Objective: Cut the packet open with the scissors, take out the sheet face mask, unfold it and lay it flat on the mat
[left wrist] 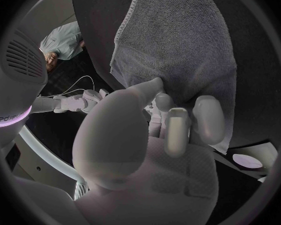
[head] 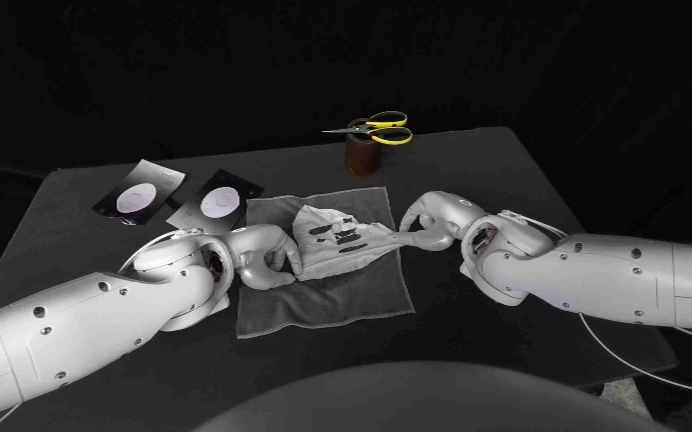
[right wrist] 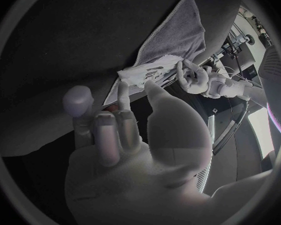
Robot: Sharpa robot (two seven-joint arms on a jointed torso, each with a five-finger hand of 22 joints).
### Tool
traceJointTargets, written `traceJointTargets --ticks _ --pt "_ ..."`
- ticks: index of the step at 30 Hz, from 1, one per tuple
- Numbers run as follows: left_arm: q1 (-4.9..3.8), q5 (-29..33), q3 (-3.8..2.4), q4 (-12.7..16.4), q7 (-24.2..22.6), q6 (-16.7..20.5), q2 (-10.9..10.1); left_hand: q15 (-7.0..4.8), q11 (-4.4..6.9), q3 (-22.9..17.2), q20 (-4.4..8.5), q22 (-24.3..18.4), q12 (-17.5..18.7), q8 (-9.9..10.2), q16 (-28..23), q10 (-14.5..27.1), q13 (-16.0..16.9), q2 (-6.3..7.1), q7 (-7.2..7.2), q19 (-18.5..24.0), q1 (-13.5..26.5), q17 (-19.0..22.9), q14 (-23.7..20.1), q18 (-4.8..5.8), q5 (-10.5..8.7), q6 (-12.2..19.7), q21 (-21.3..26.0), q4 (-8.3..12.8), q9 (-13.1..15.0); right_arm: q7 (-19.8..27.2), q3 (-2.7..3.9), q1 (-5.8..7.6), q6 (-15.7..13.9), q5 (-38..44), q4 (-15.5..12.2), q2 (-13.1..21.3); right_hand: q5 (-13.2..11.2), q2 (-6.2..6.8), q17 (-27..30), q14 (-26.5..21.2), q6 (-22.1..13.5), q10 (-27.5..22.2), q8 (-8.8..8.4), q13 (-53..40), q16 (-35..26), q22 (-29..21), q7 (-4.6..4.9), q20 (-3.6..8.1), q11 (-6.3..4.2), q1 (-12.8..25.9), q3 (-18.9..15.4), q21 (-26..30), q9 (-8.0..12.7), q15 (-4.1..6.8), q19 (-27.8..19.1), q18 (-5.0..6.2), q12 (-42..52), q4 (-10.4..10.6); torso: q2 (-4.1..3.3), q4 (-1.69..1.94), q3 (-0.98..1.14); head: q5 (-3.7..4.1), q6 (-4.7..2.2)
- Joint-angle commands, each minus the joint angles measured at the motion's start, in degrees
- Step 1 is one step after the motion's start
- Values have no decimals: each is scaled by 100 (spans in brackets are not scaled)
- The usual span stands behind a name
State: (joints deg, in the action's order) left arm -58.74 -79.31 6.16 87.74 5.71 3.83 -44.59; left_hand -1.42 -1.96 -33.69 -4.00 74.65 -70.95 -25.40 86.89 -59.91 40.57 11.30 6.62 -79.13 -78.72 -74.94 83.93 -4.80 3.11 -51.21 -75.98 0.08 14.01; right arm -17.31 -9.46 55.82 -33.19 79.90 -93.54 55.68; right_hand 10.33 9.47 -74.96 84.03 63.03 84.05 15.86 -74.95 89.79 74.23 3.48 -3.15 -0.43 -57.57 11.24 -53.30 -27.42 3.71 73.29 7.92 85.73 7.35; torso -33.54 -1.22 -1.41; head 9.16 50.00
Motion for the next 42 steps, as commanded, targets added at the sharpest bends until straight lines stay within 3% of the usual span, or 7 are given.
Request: traceJointTargets --ticks 1,7,12,29,36,41,42 --pt "35 -7 35 -1 96 -244 -3 -42 30 -35 16 7 -20 4 26 -14 0 -44 -3 42 5 -513 273 24 -25 -51 12 -12 -3 -611 2 -5 -8 602 40 -40 -50 1 -1462 586 36 502 111 -1198 -7 3 -21 58 -59 -132 -151 39 -64 41 -4 -46 -33 201 4 -1 -4 -5 0" --pt "35 8 35 4 105 -257 -9 -42 30 -35 16 7 -20 4 26 -14 0 -44 -3 42 5 -513 273 24 -25 -51 12 -12 -3 -697 2 -13 112 779 86 -140 -96 -54 -1454 584 -81 502 390 -1194 -13 4 -46 78 -83 -615 -669 87 -222 62 3 -45 -46 702 2 -1 1 -17 0" --pt "35 14 35 8 107 -265 -11 -42 30 -35 16 7 -20 4 26 -14 0 -44 -3 42 5 -513 273 24 -25 -51 12 -12 -3 -726 2 -18 202 840 127 -207 -61 -67 -1451 583 -108 500 492 -1189 -16 5 -58 82 -92 -852 -844 107 -269 69 4 -44 -58 833 1 1 -4 -19 0" --pt "35 19 35 12 117 -269 -18 -43 30 -34 17 3 -25 3 24 -17 10 -46 -3 47 8 -509 271 23 -26 -61 16 -15 -5 -768 1 -28 473 915 247 -335 95 -224 -1434 579 -161 503 726 -1201 -29 14 -124 102 -150 -1811 -857 163 -339 116 3 -41 -49 755 2 -2 -1 -17 0" --pt "35 20 35 11 127 -278 -20 -43 30 -34 17 3 -25 3 24 -17 10 -46 -3 47 8 -509 271 23 -26 -61 16 -15 -5 -723 0 -35 483 906 244 -330 598 -212 -1437 579 -157 502 707 -1206 -27 39 -158 118 -185 -2279 -182 167 -231 151 14 -45 -49 653 2 -3 2 -11 0" --pt "35 25 35 7 132 -284 -20 -42 28 -31 18 2 -28 8 21 -11 13 -50 -4 52 13 -502 267 22 -26 -69 18 -20 -12 -631 0 -37 372 842 230 -310 1515 159 -1443 581 -194 512 852 -1234 -24 104 -153 134 -186 -2056 1110 124 -258 164 48 -53 -14 587 3 -5 3 -8 0" --pt "35 26 35 7 133 -286 -20 -42 28 -31 18 2 -28 8 21 -11 13 -50 -4 52 13 -502 267 22 -26 -69 18 -20 -12 -609 0 -38 349 827 227 -306 1527 188 -1447 582 -211 513 869 -1236 -21 109 -161 135 -190 -2035 1204 122 -270 160 49 -54 -10 554 3 -6 3 -6 0"
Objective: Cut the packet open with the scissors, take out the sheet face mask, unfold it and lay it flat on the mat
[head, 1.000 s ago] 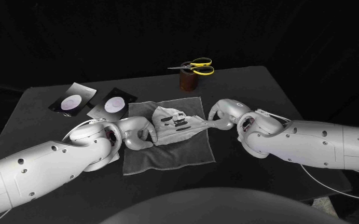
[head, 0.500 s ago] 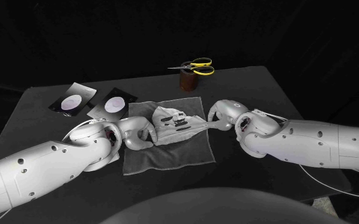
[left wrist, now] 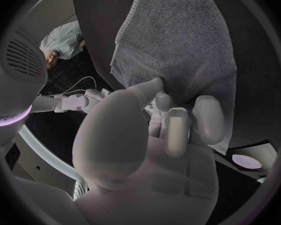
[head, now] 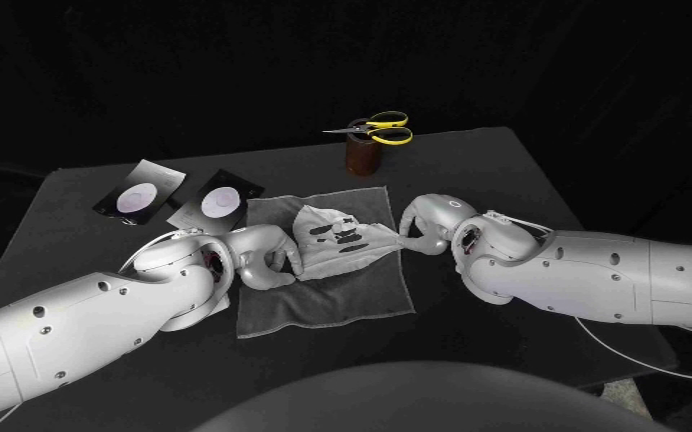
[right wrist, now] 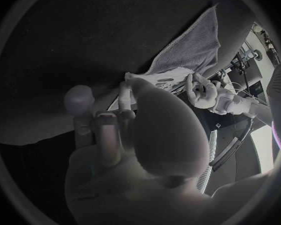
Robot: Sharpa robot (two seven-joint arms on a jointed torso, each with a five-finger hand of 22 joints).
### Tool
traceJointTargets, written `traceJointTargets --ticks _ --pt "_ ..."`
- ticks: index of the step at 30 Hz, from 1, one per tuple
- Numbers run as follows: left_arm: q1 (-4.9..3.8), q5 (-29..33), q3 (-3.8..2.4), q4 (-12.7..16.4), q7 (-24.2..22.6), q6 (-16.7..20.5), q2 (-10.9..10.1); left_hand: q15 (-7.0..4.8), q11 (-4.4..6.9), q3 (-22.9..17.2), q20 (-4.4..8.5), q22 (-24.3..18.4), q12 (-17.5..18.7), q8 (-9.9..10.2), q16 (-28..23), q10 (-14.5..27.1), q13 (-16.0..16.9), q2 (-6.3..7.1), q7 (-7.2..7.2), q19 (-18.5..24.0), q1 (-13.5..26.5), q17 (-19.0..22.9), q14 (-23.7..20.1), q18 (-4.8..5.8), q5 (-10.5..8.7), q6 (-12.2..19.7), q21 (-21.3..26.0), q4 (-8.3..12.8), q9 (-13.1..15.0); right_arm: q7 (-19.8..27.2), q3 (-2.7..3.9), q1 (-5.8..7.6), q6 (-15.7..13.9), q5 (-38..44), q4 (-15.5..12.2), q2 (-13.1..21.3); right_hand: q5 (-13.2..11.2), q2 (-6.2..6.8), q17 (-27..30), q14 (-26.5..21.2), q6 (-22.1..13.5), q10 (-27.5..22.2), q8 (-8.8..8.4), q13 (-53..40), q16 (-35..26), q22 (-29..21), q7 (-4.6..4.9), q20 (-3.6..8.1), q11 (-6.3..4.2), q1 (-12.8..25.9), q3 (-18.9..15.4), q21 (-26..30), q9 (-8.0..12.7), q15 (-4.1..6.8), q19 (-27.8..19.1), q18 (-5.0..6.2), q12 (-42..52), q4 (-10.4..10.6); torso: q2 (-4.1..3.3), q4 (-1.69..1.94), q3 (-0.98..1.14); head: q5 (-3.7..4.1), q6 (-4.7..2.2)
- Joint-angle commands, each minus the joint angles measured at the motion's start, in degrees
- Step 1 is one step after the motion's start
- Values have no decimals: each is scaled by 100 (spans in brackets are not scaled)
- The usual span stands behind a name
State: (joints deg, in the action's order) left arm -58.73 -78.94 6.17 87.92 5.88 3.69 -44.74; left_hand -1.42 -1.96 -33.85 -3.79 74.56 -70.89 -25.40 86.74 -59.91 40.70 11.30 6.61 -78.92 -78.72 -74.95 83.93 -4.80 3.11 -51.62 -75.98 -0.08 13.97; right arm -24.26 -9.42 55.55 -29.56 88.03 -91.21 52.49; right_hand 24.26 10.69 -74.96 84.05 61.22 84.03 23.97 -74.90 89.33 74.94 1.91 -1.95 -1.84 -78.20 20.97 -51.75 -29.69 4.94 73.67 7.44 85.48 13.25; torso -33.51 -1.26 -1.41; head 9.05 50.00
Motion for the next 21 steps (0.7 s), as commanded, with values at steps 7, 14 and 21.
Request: traceJointTargets --ticks 7,14,21 --pt "35 -2 35 -12 126 -291 -6 -42 28 -14 -3 10 -28 12 35 0 -14 -50 -2 32 14 -498 265 23 -26 -26 19 -5 -13 225 -4 -13 -170 -82 -18 45 88 131 -1468 586 -239 530 468 -1275 40 210 82 35 13 920 2099 -161 -322 -13 45 -18 60 -1044 -1 -2 4 18 0" --pt "35 2 35 -15 133 -307 -8 -42 28 -14 -3 10 -28 12 35 0 -14 -50 -2 32 14 -498 265 23 -26 -26 19 -5 -13 271 -3 -13 -218 -139 -2 86 66 139 -1457 583 -264 527 496 -1265 32 233 85 32 16 1101 2221 -160 -337 -16 33 -16 42 -1193 2 0 2 27 0" --pt "35 3 35 -17 134 -324 -3 -42 27 -15 -3 10 -28 19 35 6 -13 -51 -1 34 12 -498 264 23 -25 -22 19 -5 -19 342 -2 -12 -279 -297 60 94 -97 10 -1471 587 -273 533 523 -1282 43 266 89 33 19 1198 2363 -190 -345 -18 38 -18 70 -1347 1 -2 3 35 0"
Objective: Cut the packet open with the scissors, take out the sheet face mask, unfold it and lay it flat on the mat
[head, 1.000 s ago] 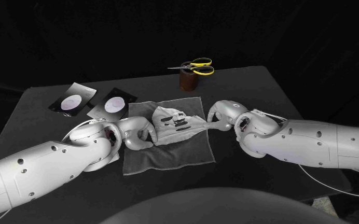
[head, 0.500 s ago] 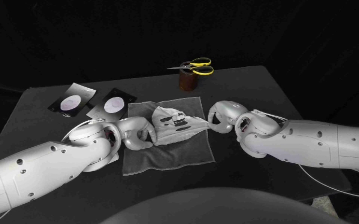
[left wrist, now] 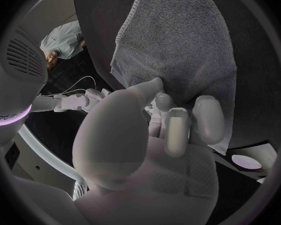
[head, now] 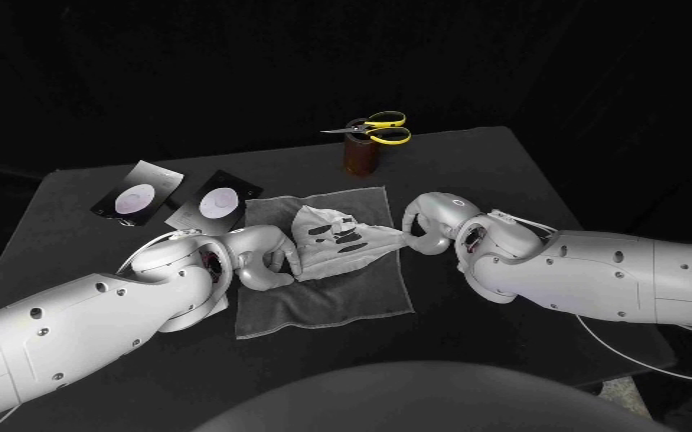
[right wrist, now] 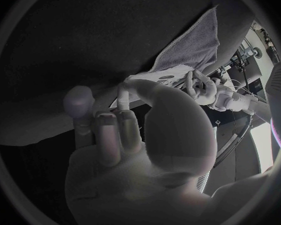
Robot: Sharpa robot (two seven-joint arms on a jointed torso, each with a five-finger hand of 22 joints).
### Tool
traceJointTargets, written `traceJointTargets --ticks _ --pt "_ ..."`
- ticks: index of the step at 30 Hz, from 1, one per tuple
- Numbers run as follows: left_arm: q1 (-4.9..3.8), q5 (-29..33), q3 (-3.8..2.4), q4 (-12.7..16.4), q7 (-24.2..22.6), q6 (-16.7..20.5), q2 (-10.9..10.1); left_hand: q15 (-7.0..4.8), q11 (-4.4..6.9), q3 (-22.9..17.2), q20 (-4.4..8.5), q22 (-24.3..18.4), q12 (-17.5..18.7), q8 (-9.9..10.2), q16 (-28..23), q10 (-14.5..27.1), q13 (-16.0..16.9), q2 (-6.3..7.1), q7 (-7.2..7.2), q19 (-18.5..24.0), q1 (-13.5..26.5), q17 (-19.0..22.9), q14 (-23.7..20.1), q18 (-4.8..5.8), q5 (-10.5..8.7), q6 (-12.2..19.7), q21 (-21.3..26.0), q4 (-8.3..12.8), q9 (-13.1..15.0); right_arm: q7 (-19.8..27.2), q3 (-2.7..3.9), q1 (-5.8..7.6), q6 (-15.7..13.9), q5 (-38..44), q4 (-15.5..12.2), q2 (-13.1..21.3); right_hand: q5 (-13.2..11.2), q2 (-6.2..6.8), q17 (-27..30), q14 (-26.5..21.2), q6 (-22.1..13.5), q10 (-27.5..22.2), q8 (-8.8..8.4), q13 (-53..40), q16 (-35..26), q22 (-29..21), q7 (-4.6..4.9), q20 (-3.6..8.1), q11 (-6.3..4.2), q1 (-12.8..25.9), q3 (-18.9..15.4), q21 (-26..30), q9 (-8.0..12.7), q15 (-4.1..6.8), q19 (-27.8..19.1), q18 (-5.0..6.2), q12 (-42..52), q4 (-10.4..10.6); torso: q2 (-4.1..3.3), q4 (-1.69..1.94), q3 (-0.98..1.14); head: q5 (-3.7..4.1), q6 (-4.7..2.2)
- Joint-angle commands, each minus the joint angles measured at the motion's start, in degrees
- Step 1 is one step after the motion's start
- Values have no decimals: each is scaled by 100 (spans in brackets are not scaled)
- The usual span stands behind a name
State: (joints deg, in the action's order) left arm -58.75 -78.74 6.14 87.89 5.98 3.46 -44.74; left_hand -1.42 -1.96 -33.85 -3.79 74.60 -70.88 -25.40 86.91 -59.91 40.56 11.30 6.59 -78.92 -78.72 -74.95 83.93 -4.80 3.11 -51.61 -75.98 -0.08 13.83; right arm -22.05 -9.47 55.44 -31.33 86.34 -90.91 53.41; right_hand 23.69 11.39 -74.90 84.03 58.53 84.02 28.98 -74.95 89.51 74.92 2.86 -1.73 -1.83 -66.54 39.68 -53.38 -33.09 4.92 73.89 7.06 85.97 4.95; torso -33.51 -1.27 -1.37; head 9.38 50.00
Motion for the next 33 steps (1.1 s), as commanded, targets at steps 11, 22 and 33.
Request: traceJointTargets --ticks 11,22,33 --pt "37 -13 38 -14 130 -323 -4 -41 27 -18 -3 4 -28 22 16 12 -1 -55 1 37 7 -497 263 21 -25 -25 21 -4 -8 226 8 27 88 -444 326 -24 -336 -150 -1467 586 -17 534 37 -1277 17 302 8 11 31 141 605 -28 1 -27 3 21 16 -740 -1 2 -4 10 0" --pt "37 -11 38 -13 134 -363 -1 -42 27 -19 -3 4 -29 23 17 14 1 -57 1 39 4 -499 264 21 -25 -28 22 -3 -10 377 12 49 119 -685 467 -25 -506 -112 -1381 563 -343 489 -137 -1147 -49 240 117 -42 125 340 389 189 67 -105 -112 46 -209 -803 -1 3 -1 23 0" --pt "37 10 38 -18 120 -340 -1 -42 28 -20 -3 3 -23 25 13 29 -13 -58 1 42 0 -489 259 21 -26 -33 23 0 -14 709 13 57 100 -1070 399 75 -366 -37 -1201 502 -828 412 -663 -989 -189 71 394 -215 369 587 -178 646 360 -314 -317 105 -481 -710 1 -2 0 24 0"
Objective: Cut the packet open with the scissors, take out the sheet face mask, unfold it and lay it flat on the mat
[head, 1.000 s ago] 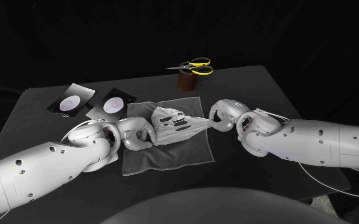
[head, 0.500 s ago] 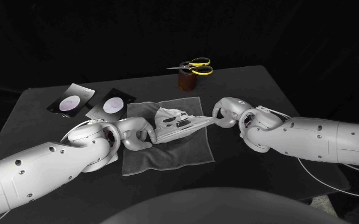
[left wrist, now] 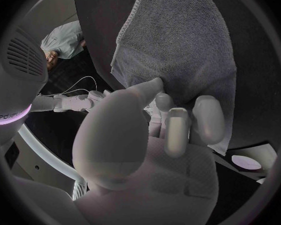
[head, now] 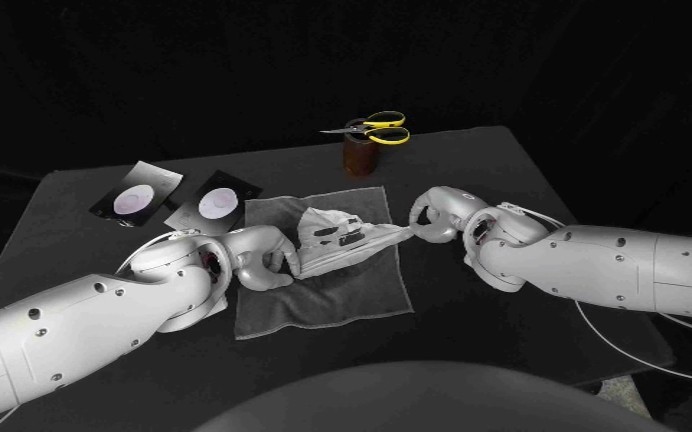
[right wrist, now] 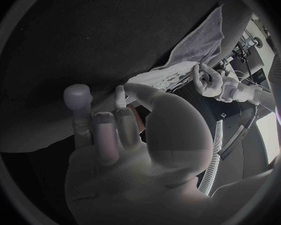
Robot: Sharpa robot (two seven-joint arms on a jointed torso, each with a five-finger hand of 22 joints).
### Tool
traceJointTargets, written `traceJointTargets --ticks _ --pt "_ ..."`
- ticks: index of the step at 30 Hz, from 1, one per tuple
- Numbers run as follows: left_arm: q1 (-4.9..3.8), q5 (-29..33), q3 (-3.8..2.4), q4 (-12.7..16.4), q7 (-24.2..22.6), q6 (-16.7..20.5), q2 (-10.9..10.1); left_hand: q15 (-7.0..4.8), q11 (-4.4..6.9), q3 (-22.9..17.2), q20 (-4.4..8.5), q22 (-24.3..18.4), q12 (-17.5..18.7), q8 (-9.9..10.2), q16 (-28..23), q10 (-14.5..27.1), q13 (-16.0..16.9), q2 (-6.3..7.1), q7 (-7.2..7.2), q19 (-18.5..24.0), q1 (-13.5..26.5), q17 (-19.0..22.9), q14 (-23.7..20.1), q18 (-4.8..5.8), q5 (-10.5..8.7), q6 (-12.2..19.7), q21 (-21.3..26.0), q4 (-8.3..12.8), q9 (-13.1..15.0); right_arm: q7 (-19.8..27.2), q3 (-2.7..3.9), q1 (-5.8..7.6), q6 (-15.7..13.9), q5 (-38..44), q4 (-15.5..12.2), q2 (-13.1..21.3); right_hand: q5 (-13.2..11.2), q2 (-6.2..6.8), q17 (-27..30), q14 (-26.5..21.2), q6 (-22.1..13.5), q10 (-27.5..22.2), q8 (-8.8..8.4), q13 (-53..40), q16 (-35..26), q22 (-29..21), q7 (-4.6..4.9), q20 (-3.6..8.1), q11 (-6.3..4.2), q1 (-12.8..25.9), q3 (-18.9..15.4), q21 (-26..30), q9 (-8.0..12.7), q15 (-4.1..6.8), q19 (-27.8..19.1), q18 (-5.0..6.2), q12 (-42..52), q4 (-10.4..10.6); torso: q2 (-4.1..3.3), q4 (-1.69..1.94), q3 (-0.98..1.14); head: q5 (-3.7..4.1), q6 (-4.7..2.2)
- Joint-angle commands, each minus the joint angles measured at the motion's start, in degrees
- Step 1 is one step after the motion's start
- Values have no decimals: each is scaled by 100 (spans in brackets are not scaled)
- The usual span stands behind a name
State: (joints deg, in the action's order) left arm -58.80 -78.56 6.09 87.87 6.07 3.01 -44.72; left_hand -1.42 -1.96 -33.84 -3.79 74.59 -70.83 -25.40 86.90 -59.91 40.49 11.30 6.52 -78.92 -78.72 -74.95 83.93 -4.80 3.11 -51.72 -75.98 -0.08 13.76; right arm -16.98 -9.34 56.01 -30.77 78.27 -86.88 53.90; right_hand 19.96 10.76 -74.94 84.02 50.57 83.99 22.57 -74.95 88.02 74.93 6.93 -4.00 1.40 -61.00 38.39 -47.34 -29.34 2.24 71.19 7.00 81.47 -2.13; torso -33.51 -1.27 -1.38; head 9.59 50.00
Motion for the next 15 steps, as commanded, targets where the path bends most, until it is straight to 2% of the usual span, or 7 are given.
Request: traceJointTargets --ticks 1,5,9,10,11,14,15 --pt "42 1 43 -16 97 -280 -3 -42 28 -20 -3 4 -28 25 15 29 -6 -58 9 42 0 -489 260 21 -26 -21 23 0 -7 220 0 0 32 -301 -11 41 -13 28 -1190 500 -38 410 -46 -979 -44 58 -2 -1 56 56 -96 67 2 -56 -56 115 -45 17 2 -1 0 4 0" --pt "42 47 43 -12 -9 -161 -6 -39 22 -16 -5 -32 1 54 3 90 -68 -40 17 74 -4 -454 245 10 -26 13 57 7 -27 285 5 7 -14 -488 -26 98 -13 37 -1181 495 -45 402 -112 -968 -51 35 18 -34 78 154 -269 107 50 -78 -58 123 -59 110 1 -2 4 -1 0" --pt "42 139 43 -1 -256 41 -16 -20 -3 -14 -17 -109 159 89 -31 367 -387 -8 37 149 -11 -359 203 -11 -25 59 135 17 -56 323 9 19 -72 -638 -32 148 -4 9 -1183 496 -30 402 -129 -968 -50 30 15 -43 77 169 -320 109 66 -79 -50 124 -54 148 0 -5 4 12 0" --pt "42 186 43 6 -359 112 -20 -7 -18 -25 -26 -218 376 96 -74 685 -796 1 48 244 -12 -234 148 -43 -22 74 243 18 -65 331 11 24 -90 -666 -30 162 -1 -2 -1185 496 -26 405 -131 -974 -48 28 13 -44 76 165 -323 112 68 -77 -49 125 -44 152 0 -6 3 10 0" --pt "42 237 42 15 -470 179 -26 6 -25 -49 -40 -412 531 102 -175 866 -979 15 63 419 -29 38 20 -99 -24 99 441 28 -78 340 13 30 -109 -687 -26 174 10 -57 -1195 500 -4 408 -132 -980 -40 34 0 -44 65 113 -310 89 74 -72 -31 124 -31 144 0 -5 2 7 0" --pt "42 389 41 46 -763 347 -46 43 -62 -137 -79 -992 974 102 -519 1119 -1234 70 94 959 -31 817 -415 -256 -24 181 1061 30 -112 366 18 54 -140 -721 -19 200 -9 -128 -1204 504 37 411 -134 -984 -32 33 -16 -41 49 4 -282 80 84 -57 -10 125 -20 99 -4 -3 2 6 0" --pt "42 463 39 63 -886 414 -59 46 -64 -142 -83 -1035 1017 99 -548 1123 -1265 81 96 998 -31 875 -450 -267 -25 190 1109 32 -115 376 20 66 -148 -731 -19 211 -20 -150 -1207 505 56 413 -132 -989 -30 34 -22 -37 44 -35 -270 75 87 -53 -2 125 -10 80 -5 -1 2 13 0"
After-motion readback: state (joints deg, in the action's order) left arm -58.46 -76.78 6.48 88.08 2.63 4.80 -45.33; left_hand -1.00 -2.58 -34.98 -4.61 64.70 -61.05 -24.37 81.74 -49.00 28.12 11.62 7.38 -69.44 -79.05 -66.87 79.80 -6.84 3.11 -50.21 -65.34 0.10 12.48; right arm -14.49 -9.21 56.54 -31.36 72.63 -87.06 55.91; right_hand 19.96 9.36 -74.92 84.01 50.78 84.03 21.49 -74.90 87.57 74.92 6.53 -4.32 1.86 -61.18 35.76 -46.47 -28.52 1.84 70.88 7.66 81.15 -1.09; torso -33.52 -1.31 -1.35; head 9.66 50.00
